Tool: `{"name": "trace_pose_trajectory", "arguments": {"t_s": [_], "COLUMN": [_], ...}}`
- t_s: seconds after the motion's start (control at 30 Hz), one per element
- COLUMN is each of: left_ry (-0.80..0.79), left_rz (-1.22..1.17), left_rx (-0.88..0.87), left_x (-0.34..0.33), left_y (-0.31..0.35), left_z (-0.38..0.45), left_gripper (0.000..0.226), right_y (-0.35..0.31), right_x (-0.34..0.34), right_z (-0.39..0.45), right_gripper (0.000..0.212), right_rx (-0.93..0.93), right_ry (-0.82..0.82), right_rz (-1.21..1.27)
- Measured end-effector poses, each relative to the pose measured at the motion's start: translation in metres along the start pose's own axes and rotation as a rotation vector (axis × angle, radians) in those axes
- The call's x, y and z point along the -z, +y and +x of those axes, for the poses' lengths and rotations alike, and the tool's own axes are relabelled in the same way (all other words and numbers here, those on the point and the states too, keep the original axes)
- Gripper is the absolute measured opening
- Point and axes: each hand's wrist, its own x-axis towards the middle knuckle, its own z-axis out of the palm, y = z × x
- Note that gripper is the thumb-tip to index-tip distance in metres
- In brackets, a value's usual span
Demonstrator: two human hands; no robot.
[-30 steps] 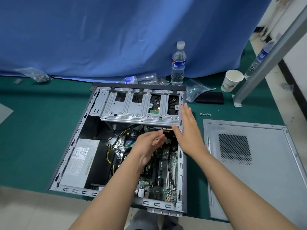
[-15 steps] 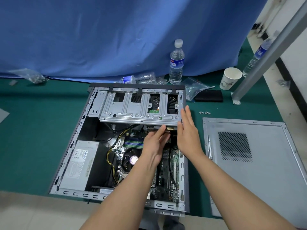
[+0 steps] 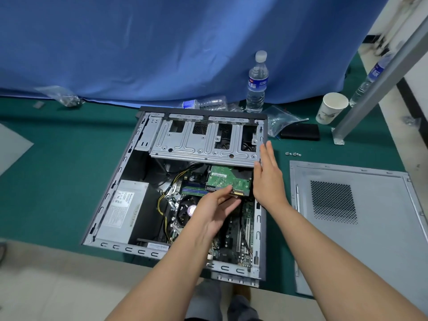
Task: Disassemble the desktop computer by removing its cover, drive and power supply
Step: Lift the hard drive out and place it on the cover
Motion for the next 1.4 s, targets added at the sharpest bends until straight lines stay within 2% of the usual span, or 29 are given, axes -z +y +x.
{"name": "trace_pose_trajectory", "arguments": {"t_s": [0.3,0.43,0.57,0.7,0.8,0.9,0.97,1.07,1.2,1.27,1.4], "left_ry": [0.004,0.018,0.039,-0.005,-0.053,-0.165,-0.227,-0.315,-0.401,-0.377,-0.313], "left_rz": [0.117,0.279,0.411,0.623,0.736,0.829,0.813,0.788,0.727,0.729,0.749], "left_rx": [0.001,-0.093,-0.159,-0.194,-0.204,-0.196,-0.204,-0.222,-0.207,-0.206,-0.237], "left_x": [0.027,0.045,0.052,0.054,0.055,0.049,0.042,0.027,-0.004,-0.020,-0.051], "left_y": [0.007,0.023,0.057,0.099,0.126,0.147,0.159,0.170,0.164,0.155,0.125], "left_z": [-0.022,-0.031,-0.042,-0.053,-0.054,-0.053,-0.050,-0.045,-0.037,-0.027,-0.009], "left_gripper": [0.006,0.012,0.004,0.008,0.026,0.040,0.034,0.021,0.003,0.015,0.020], "right_y": [-0.002,-0.004,-0.008,-0.010,-0.015,-0.030,-0.043,-0.061,-0.068,-0.063,-0.038], "right_x": [0.000,0.000,-0.001,0.001,0.004,0.007,0.010,0.019,0.037,0.047,0.067], "right_z": [0.000,0.000,0.000,0.001,0.000,-0.001,-0.002,0.001,0.011,0.015,0.016], "right_gripper": [0.049,0.047,0.044,0.040,0.031,0.026,0.026,0.024,0.031,0.030,0.013], "right_rx": [-0.059,-0.051,-0.015,0.007,0.031,0.056,0.016,-0.167,-0.310,-0.344,-0.408], "right_ry": [-0.020,-0.006,0.009,-0.017,0.001,0.009,-0.035,-0.112,0.054,0.163,0.363], "right_rz": [-0.037,-0.115,-0.281,-0.409,-0.317,-0.178,-0.076,0.192,0.461,0.503,0.505]}}
